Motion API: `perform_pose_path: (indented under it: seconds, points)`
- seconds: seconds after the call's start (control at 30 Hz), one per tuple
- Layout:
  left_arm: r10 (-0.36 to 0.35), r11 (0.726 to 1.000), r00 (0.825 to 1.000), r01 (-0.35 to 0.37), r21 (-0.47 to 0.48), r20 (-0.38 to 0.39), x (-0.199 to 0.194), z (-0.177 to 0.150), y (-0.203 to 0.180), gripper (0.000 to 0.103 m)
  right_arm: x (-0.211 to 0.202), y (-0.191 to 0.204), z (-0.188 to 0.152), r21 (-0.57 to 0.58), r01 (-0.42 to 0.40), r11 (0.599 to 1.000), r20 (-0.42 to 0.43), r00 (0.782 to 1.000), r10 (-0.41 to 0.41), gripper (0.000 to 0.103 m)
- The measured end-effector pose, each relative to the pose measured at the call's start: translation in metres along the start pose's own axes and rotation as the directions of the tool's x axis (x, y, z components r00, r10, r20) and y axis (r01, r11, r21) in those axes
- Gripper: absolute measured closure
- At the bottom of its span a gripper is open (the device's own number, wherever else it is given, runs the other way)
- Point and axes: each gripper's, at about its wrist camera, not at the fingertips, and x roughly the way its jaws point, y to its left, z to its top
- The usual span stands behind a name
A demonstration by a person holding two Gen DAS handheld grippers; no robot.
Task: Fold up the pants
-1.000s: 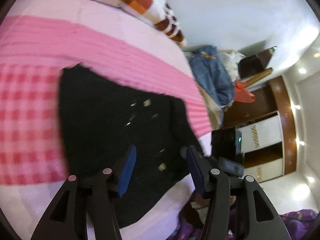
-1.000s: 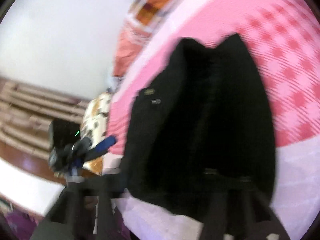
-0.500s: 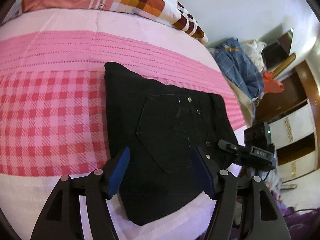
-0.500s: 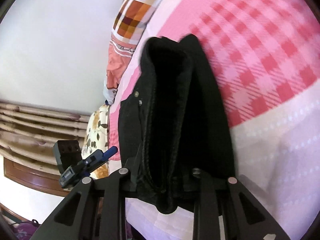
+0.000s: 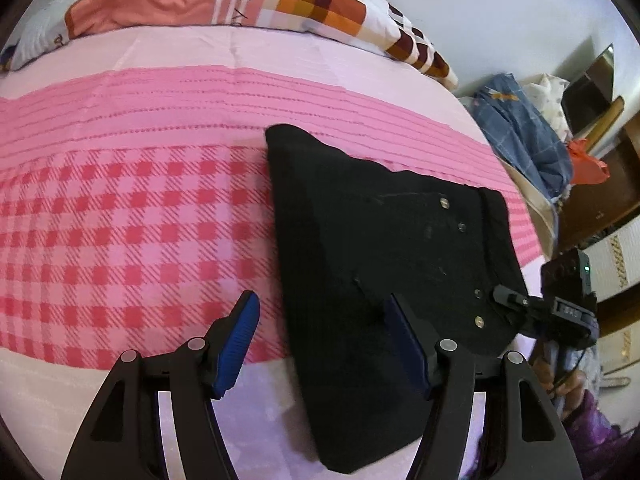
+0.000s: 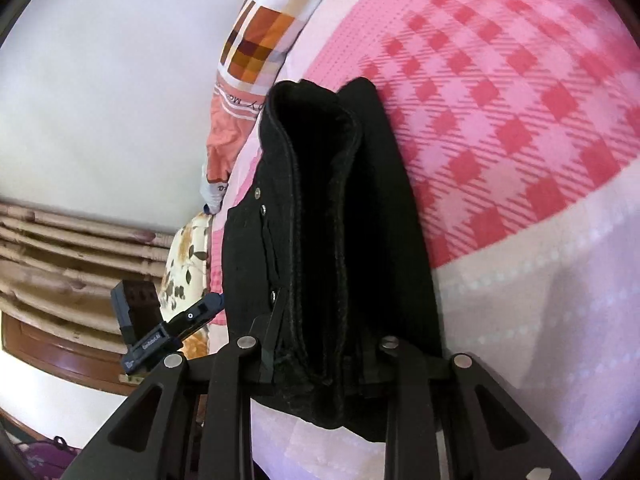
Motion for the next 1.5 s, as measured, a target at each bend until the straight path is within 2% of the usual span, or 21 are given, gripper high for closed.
perform_pose_path:
  seconds: [0.13,0.2,0.3,0.4,0.47,0.57,0.8,0.93,1.07,1.17,1.3,1.5]
  points:
    - [0.078,0.995,0.997,-0.079,0.056,0.023,0.002,0.000,-0.009,0.035,-0.001,-0.004,-0.001,0.008,-0.017,1.000,0.006,1.000,0.017,0.081]
    - [0.134,0.985,0.990,-0.138,0.099,0.053,0.002,0.001,-0.018,0.033,-0.001,-0.003,0.000,0.007,-0.014,1.000,0.008,1.000,0.014,0.081]
    - [0.216,0.960,0.972,-0.229,0.160,0.095,0.002,0.000,-0.031,0.028,-0.001,-0.002,-0.001,0.001,-0.010,1.000,0.012,1.000,0.010,0.080]
    - [0.303,0.923,0.943,-0.326,0.204,0.138,0.004,0.000,-0.041,0.021,-0.001,-0.002,-0.001,-0.003,-0.009,1.000,0.016,1.000,0.009,0.080]
    - [0.330,0.905,0.931,-0.359,0.227,0.157,0.005,0.000,-0.048,0.020,-0.001,-0.003,-0.001,-0.003,-0.010,1.000,0.017,1.000,0.010,0.080]
    - [0.339,0.898,0.926,-0.371,0.236,0.164,0.006,0.000,-0.050,0.020,-0.001,-0.004,0.000,-0.001,-0.012,1.000,0.017,1.000,0.012,0.080]
    - [0.338,0.903,0.927,-0.368,0.222,0.162,0.008,-0.001,-0.051,0.020,0.000,-0.006,0.000,0.003,-0.008,1.000,0.019,1.000,0.008,0.080]
    - [0.350,0.900,0.921,-0.381,0.213,0.173,0.007,-0.002,-0.051,0.020,0.001,-0.005,-0.001,-0.004,-0.002,1.000,0.020,1.000,0.002,0.080]
    - [0.373,0.888,0.905,-0.412,0.203,0.205,0.003,-0.004,-0.053,0.020,0.002,-0.002,-0.001,-0.023,0.019,1.000,0.022,1.000,-0.018,0.080]
    - [0.395,0.877,0.885,-0.444,0.186,0.248,-0.003,-0.006,-0.054,0.020,0.003,0.000,0.000,-0.027,0.028,0.999,0.024,0.999,-0.027,0.080]
    - [0.369,0.898,0.887,-0.417,0.141,0.276,-0.013,-0.005,-0.048,0.020,0.004,0.000,0.001,-0.033,0.031,0.999,0.024,0.999,-0.031,0.080]
    - [0.276,0.954,0.912,-0.299,0.030,0.302,-0.029,-0.007,-0.028,0.020,0.006,0.000,0.001,-0.033,0.035,0.999,0.027,0.999,-0.034,0.079]
